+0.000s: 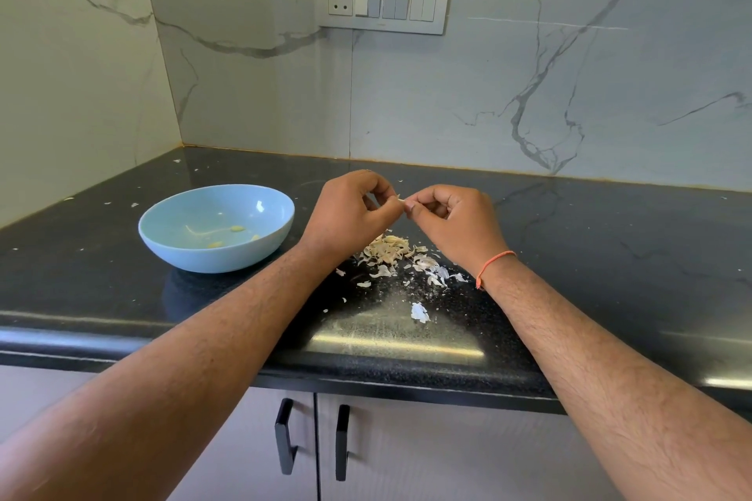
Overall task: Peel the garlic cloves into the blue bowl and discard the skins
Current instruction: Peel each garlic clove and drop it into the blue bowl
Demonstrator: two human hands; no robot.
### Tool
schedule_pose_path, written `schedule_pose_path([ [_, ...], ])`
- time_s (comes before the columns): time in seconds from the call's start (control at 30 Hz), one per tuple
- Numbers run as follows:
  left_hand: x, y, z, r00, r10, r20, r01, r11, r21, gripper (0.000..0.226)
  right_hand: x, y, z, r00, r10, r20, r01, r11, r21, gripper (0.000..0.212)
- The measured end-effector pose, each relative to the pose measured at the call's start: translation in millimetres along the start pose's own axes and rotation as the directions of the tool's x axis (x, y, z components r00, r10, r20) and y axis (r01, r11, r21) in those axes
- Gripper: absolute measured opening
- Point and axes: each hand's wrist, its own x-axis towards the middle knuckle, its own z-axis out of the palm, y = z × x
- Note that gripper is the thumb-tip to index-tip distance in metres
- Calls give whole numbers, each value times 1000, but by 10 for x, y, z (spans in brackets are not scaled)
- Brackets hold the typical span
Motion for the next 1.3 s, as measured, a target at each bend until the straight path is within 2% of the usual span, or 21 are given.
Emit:
schedule_pose_path([
  [0.1,-2,3,8,1000,-20,17,20,1000,-5,14,-20,-13,11,996,-85,5,85,992,-88,4],
  [0.17,-3,10,17,999,-50,23,50,998,-36,14,-15,-6,13,995,-94,27,96,992,-79,6],
  [0.3,4,19,20,984,-155,89,170,966,-193,12,22,28,18,997,-16,78,11,998,61,11],
  [0.4,21,14,7,951,-226,213,297,864,-407,15,36,37,1,988,54,144,-89,964,249,10],
  [0.47,23,9,12,934,-234,271,342,803,-488,13,34,34,-11,980,82,180,-141,929,342,10],
  [0.6,24,-6,17,922,-257,289,371,795,-479,16,35,17,-17,980,111,164,-172,888,427,10],
  [0.73,4,-8,8,930,-279,239,359,829,-429,16,37,-1,-44,982,159,106,-191,854,484,6],
  [0.8,-6,-22,3,951,-241,192,301,866,-400,5,37,3,-47,982,165,93,-190,862,471,5],
  [0.9,5,-77,10,971,-198,137,236,900,-367,13,42,5,-48,980,183,81,-200,866,459,4],
  [1.07,19,-73,12,970,-198,138,239,872,-427,12,51,26,-45,977,201,69,-211,877,432,6],
  [1.3,15,-60,5,971,-190,143,233,881,-411,9,47,41,-37,982,170,83,-189,895,405,9],
])
